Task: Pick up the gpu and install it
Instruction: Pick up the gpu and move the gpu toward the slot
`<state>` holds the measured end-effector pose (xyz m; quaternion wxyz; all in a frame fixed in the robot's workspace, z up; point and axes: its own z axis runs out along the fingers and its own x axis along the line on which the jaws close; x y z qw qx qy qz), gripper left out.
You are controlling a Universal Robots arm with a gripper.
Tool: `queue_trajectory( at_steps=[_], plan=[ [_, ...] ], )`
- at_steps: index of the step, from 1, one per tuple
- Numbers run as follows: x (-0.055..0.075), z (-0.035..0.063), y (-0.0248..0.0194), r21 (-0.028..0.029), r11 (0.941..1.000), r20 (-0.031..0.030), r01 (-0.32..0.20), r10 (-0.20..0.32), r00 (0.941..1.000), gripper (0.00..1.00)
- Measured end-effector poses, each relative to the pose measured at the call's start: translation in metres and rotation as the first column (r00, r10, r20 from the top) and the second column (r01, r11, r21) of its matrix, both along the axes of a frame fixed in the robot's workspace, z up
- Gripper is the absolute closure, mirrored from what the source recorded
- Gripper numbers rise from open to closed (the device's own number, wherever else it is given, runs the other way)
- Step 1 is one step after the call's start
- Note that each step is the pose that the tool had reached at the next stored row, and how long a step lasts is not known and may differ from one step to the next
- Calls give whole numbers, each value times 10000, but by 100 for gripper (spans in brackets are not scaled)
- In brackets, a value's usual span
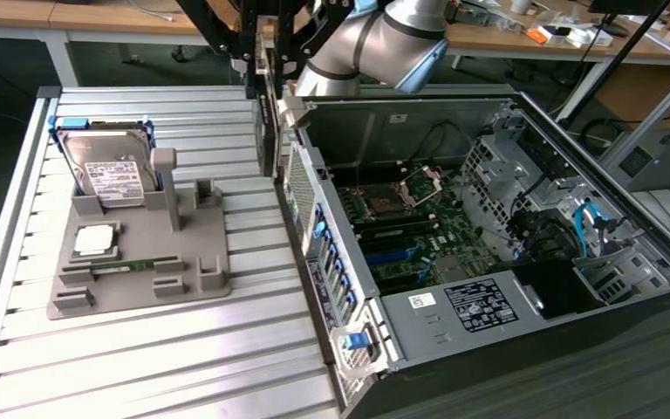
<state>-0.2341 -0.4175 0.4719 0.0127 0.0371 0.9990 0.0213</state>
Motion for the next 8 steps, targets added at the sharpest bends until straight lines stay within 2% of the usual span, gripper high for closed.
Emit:
queue_trajectory(
  at_steps=[8],
  plan=[
    [215, -1, -5, 0, 10000, -6, 0, 0, 10000, 73]
  ],
)
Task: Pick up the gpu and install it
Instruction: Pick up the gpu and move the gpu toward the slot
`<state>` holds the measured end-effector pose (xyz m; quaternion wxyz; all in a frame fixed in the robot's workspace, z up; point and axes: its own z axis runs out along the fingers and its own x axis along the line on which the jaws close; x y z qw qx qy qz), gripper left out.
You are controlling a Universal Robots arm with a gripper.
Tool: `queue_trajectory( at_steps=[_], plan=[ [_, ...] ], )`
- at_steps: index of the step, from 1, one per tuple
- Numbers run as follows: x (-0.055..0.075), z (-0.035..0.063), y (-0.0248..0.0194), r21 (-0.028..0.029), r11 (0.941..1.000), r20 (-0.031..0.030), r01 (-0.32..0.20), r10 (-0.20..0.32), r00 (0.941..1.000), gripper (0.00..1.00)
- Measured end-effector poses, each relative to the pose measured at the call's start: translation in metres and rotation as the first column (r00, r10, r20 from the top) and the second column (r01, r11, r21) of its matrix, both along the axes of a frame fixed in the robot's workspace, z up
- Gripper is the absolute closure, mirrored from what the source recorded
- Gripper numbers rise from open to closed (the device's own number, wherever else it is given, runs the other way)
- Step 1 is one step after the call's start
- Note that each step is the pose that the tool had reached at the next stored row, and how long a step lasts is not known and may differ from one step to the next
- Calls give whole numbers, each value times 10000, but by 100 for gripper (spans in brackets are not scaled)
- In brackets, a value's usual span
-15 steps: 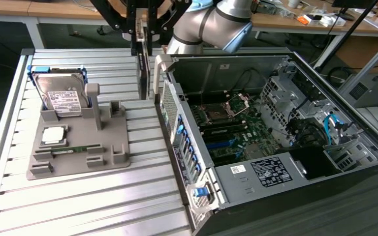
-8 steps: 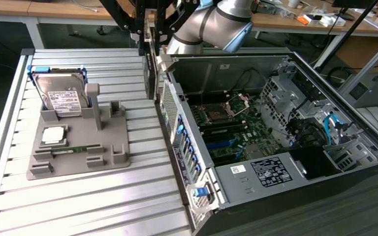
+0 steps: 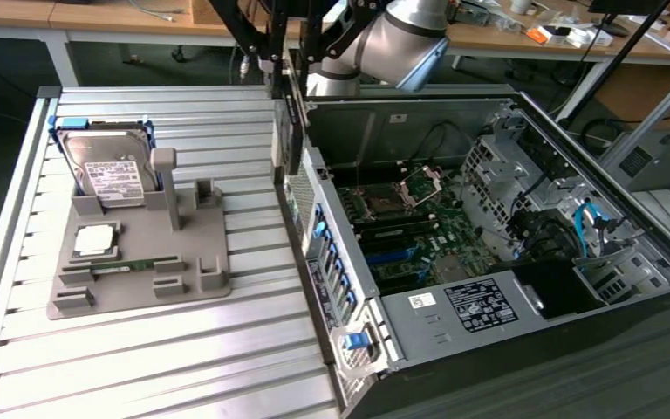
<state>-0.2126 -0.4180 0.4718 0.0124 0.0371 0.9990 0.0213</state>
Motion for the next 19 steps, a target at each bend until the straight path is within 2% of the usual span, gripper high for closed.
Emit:
queue_trajectory(
  at_steps=[19],
  plan=[
    [398, -1, -12, 0, 10000, -8, 0, 0, 10000, 73]
  ],
)
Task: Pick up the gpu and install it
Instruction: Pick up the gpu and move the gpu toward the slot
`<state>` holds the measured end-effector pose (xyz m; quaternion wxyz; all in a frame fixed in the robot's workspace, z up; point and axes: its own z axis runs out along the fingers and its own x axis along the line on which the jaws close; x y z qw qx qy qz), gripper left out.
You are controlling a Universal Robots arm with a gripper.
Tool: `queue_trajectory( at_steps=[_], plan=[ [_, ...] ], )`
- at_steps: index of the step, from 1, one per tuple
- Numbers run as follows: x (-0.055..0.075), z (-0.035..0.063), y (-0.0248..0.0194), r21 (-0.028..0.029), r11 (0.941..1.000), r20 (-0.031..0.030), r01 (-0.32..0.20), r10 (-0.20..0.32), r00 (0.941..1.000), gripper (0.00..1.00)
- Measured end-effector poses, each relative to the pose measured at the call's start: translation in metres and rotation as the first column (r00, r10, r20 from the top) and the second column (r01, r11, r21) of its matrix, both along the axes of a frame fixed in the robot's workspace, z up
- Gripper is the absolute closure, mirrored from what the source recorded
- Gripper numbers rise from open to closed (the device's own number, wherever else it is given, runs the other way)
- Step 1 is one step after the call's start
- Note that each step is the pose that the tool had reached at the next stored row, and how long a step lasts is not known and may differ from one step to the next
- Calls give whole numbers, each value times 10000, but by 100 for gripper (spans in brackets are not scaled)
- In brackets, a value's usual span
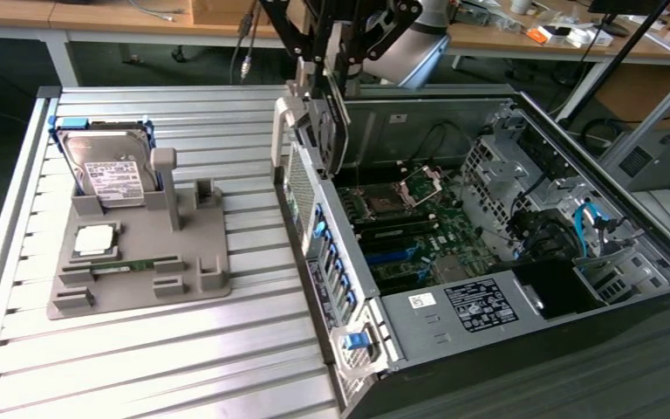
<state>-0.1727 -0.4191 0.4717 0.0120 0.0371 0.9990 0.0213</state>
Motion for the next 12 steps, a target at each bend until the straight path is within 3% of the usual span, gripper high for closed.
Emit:
queue_trajectory(
  at_steps=[12],
  plan=[
    [282, -1, -6, 0, 10000, -9, 0, 0, 10000, 73]
  ],
)
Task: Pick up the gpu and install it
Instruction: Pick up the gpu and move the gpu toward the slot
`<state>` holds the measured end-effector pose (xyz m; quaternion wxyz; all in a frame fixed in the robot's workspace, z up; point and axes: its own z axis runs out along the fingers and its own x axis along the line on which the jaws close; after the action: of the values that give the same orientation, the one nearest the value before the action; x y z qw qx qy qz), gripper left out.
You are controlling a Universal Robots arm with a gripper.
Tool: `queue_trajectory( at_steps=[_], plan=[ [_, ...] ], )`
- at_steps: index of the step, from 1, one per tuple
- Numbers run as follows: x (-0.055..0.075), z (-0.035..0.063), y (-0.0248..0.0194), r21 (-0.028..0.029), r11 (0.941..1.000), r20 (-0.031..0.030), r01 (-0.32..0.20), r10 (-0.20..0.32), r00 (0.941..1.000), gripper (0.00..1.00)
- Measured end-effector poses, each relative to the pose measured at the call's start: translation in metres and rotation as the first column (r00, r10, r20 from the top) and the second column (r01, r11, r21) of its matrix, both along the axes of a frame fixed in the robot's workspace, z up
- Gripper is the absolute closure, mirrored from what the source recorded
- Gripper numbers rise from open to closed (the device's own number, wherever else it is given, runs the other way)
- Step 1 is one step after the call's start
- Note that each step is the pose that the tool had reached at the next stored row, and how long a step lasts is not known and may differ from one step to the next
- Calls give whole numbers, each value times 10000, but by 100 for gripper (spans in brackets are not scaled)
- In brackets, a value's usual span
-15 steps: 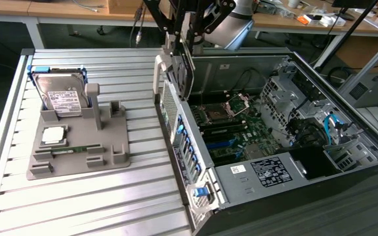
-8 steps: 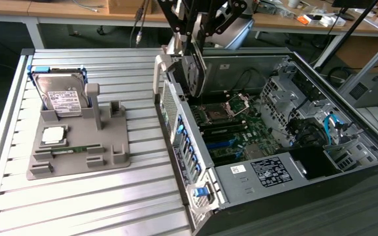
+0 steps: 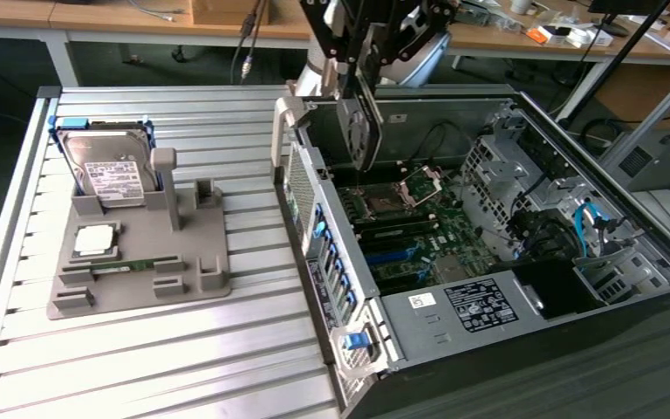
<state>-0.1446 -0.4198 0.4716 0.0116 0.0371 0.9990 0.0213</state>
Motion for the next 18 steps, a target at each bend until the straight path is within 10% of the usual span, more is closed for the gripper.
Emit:
queue_trajectory(
  at_steps=[18],
  plan=[
    [390, -79, -23, 1, 10000, -65, -1, 1, 10000, 73]
  ],
)
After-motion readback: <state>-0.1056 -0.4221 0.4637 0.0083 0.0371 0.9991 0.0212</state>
